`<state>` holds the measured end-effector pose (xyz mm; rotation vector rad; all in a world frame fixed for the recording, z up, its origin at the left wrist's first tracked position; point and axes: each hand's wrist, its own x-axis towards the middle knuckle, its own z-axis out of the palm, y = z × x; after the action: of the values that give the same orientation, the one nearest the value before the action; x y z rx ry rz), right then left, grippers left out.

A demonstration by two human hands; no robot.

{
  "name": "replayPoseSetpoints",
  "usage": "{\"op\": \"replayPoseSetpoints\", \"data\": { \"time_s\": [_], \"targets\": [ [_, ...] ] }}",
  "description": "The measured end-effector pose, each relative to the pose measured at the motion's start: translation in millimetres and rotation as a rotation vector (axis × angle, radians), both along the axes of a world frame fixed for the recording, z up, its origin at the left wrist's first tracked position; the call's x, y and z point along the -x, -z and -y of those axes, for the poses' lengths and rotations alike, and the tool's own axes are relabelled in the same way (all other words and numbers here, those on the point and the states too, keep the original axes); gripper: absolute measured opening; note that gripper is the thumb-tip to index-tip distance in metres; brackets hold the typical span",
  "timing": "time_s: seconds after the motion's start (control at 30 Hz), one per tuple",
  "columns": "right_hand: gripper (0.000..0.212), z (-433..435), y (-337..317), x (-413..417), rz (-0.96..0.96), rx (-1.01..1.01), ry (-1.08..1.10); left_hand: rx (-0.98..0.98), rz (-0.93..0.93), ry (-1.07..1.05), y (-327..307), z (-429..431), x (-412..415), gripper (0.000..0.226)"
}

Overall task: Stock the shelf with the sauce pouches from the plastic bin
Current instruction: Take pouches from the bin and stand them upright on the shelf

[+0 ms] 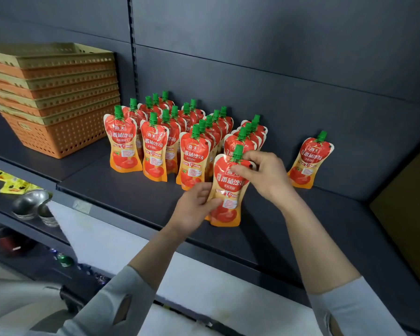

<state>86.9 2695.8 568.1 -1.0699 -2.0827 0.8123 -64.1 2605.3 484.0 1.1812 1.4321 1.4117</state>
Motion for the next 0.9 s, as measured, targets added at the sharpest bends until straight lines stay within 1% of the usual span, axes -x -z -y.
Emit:
{"op": "replayPoseSetpoints", "data": {
  "time_s": [0.07,0.17,0.3,0.4,0.57,0.63,0.9],
  "targets": [
    [0.025,-9.5,2.0,-1.3,0.024,-0.048,0.067,0.033,-0.093,0.005,12.7,-1.8,3.3,0.04],
    [0.039,-21.0,6.5,1.3,0.117,-0.104,0.138,0.074,-0.201,0.006,28.8,-5.9,6.2,0.041],
    [0.037,-33.4,10.2,9.0,0.113,-0.151,0.183,0.055,-0.357,0.01,35.6,-16.1,4.8,0.046],
    [0.04,-38.6,9.1,16.2,0.127,-0.175,0.206,0.047,-0.495,0.002,38.3,-25.4,2.8,0.052],
    [0.042,-41.6,11.4,19.9,0.168,-0.277,0.209,0.054,-0.639,0.002,41.5,-35.4,-1.4,0.06],
    [0.04,-44.4,14.2,18.5,0.172,-0.31,0.206,0.042,-0.673,-0.008,42.8,-37.5,-2.5,0.062],
    [0.04,-48.1,19.7,14.5,0.236,-0.356,0.155,0.03,-0.675,-0.017,45.8,-40.0,-1.3,0.063]
  ]
}}
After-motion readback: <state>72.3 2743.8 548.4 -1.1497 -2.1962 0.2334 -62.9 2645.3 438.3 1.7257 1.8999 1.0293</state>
